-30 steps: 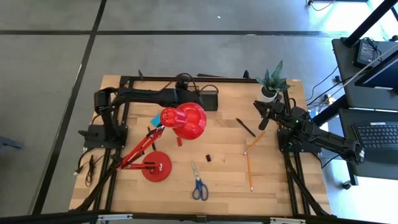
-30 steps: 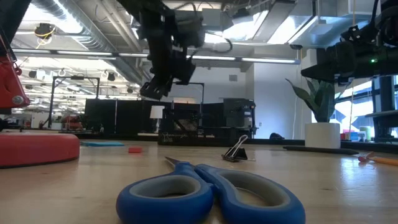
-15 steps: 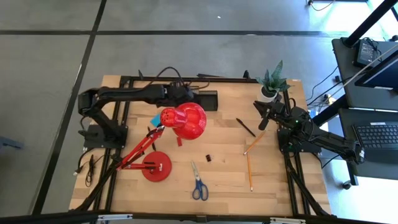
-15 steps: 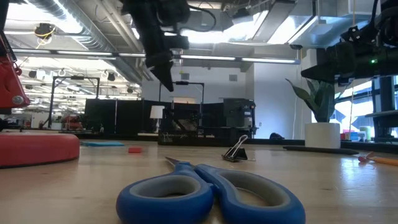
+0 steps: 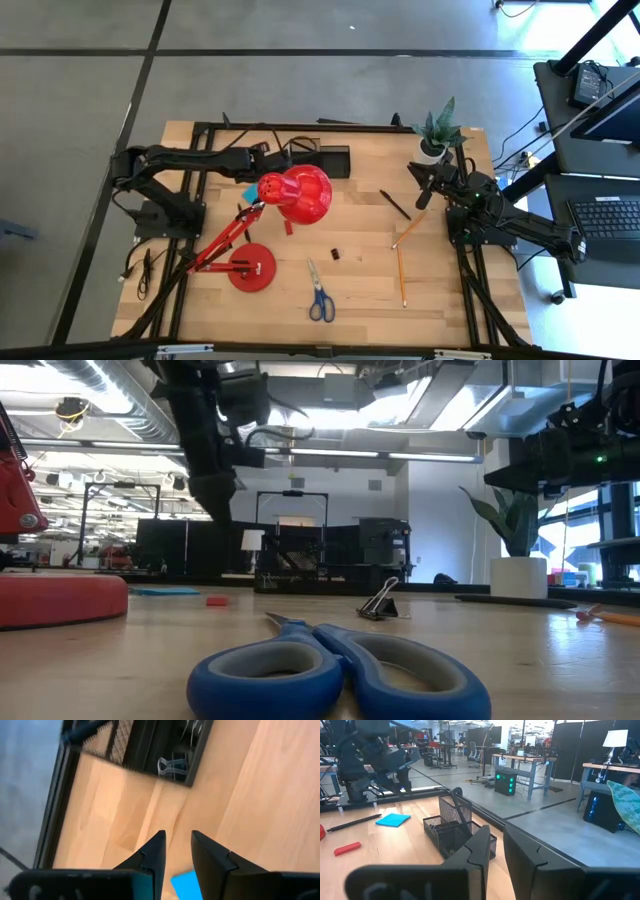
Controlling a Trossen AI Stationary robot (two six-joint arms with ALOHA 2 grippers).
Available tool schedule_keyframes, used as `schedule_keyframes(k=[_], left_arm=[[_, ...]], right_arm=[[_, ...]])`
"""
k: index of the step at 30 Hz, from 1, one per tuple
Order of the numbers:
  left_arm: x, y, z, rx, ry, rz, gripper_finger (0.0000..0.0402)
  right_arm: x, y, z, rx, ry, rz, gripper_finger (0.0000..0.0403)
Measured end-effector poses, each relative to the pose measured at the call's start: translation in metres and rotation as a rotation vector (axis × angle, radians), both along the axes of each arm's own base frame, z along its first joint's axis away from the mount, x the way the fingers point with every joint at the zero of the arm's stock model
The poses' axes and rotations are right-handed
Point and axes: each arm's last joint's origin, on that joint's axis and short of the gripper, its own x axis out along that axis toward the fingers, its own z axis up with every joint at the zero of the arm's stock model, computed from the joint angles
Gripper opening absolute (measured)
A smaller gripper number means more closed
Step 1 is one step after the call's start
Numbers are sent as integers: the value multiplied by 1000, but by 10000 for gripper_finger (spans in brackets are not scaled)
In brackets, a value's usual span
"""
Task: Pick and place office supplies into organizer
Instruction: Put the sticky notes into the desk organizer
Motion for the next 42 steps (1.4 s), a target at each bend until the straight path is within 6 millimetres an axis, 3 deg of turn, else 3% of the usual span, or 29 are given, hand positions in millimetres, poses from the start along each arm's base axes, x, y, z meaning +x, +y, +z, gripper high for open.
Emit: schedule_keyframes(k=[14, 28, 42], left_arm=[[-36, -19, 6, 40, 12, 159, 86], [-57, -28, -39, -106, 67, 234, 86], [-57, -30, -47, -204, -7, 288, 86]], right_arm=[[0, 0, 0, 2, 4, 0, 59], [0, 0, 0, 6, 1, 1, 59], [0, 0, 0, 6, 1, 1, 59]])
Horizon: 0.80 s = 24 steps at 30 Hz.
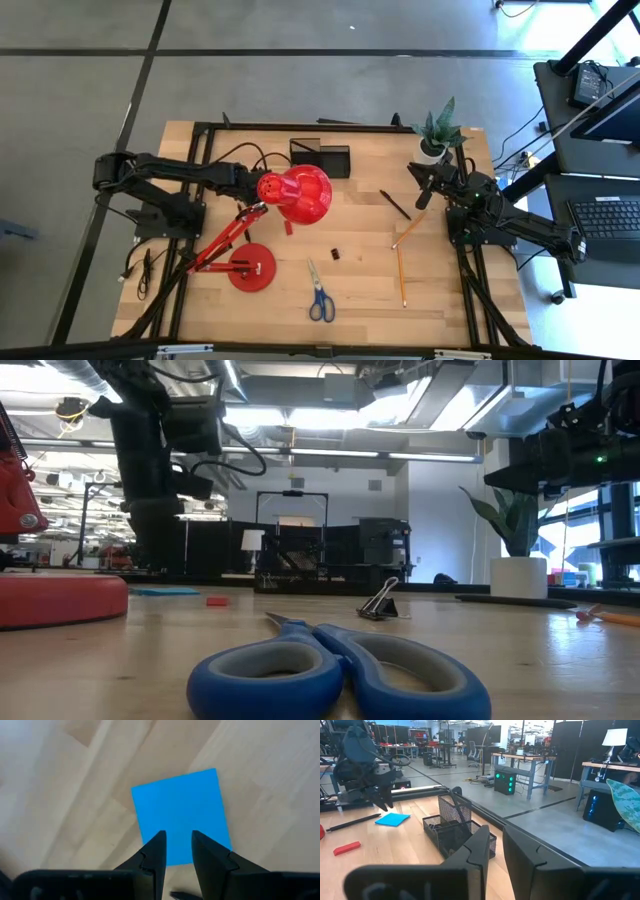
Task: Pick and place office supplies into organizer
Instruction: Put the sticky notes into the desk organizer
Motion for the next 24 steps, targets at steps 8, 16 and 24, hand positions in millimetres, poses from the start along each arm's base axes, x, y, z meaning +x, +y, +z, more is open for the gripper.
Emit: schedule_keyframes(k=[8, 16, 24], left_arm=[[2, 0, -6, -24, 24, 13, 86], [5, 1, -21, -35, 109, -8, 66], [7, 1, -31, -45, 158, -16, 24]], right_arm=[[0, 0, 0, 0, -1, 0, 59], [0, 0, 0, 1, -1, 0, 59], [0, 0, 0, 1, -1, 0, 59]])
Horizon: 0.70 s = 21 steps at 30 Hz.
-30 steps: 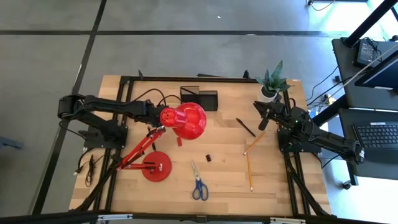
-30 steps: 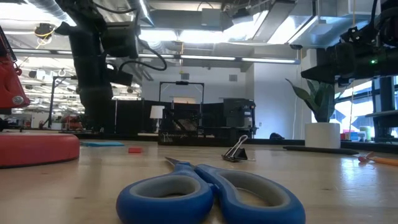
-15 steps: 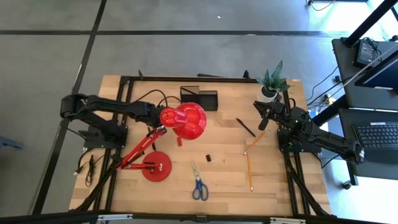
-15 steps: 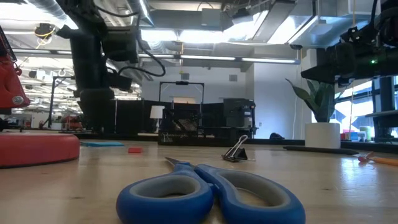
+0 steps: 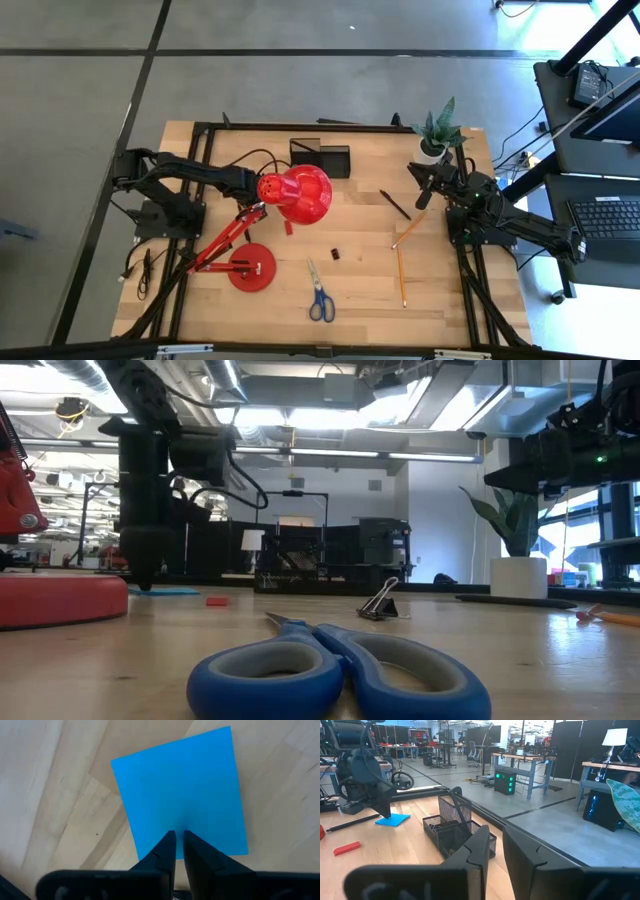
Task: Pick and place office supplies into organizer
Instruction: Put the sticky notes into the desk organizer
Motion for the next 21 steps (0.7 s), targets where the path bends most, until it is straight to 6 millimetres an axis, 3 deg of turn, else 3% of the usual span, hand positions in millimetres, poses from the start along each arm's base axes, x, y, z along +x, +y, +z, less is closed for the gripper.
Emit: schedule_keyframes(k=[6, 21], left_arm=[[4, 0, -4, -29, 2, -40, 3], [33, 2, -3, -77, -296, -140, 2]], right_arm=[[0, 0, 0, 0, 0, 0, 59], [0, 0, 0, 0, -1, 0, 59]])
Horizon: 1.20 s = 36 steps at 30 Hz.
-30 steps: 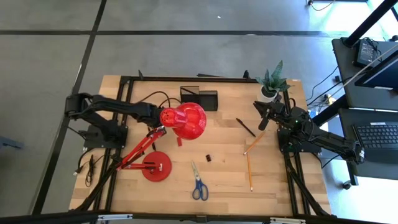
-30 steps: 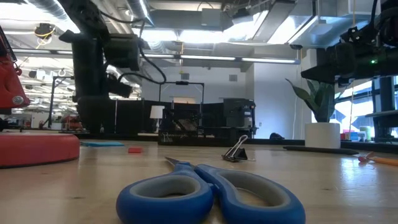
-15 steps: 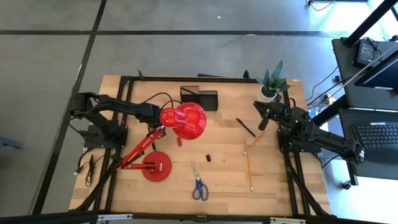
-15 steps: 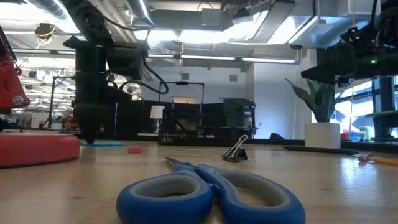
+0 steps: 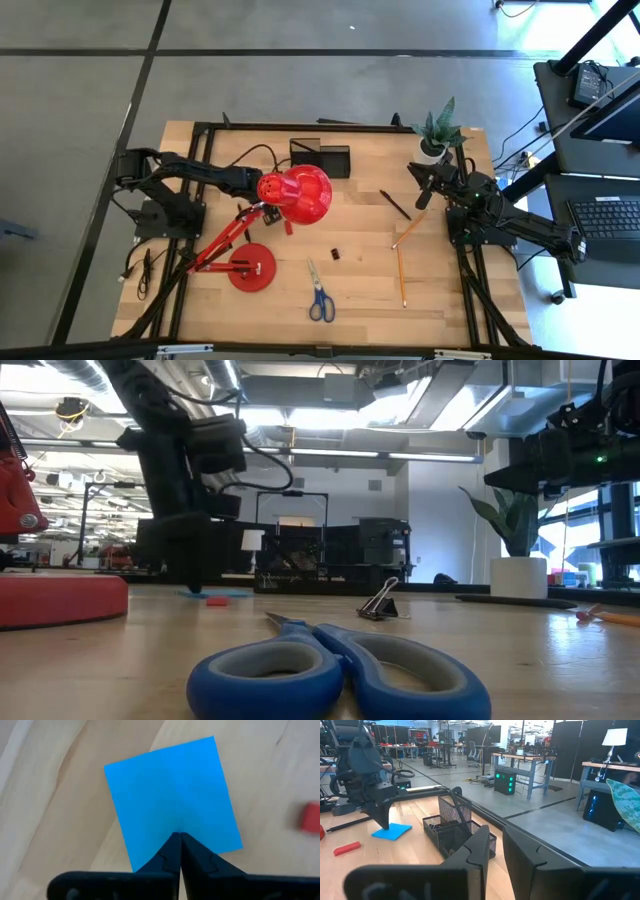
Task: Pick and place office supplies into organizer
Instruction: Put the sticky notes into the desk organizer
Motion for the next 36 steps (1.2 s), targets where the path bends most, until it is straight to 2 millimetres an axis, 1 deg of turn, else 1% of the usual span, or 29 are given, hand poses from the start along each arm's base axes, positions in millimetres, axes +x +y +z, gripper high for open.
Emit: schedule_keyframes(k=[3, 6, 11, 18, 23, 31, 34, 36], left_arm=[[6, -1, -3, 9, -30, -18, 3], [13, -2, -11, 13, -36, -35, 2], [26, -6, -20, 32, -97, -60, 3], [38, -17, -20, 20, -216, -143, 3], [40, -26, -20, 8, -228, -185, 2], [44, -41, -18, 7, -261, -238, 3], [45, -44, -17, 9, -280, -248, 3], [46, -45, -17, 9, -284, -252, 2]], right_arm=[[0, 0, 0, 0, 0, 0, 59], [0, 0, 0, 0, 0, 0, 59], [0, 0, 0, 0, 0, 2, 59], [1, 2, 0, -1, 0, 64, 59], [1, 2, 0, -2, 1, 72, 59], [3, 6, 0, -13, 5, 237, 59], [4, 9, 0, -66, 27, 338, 59], [5, 11, 1, -95, 31, 369, 59]])
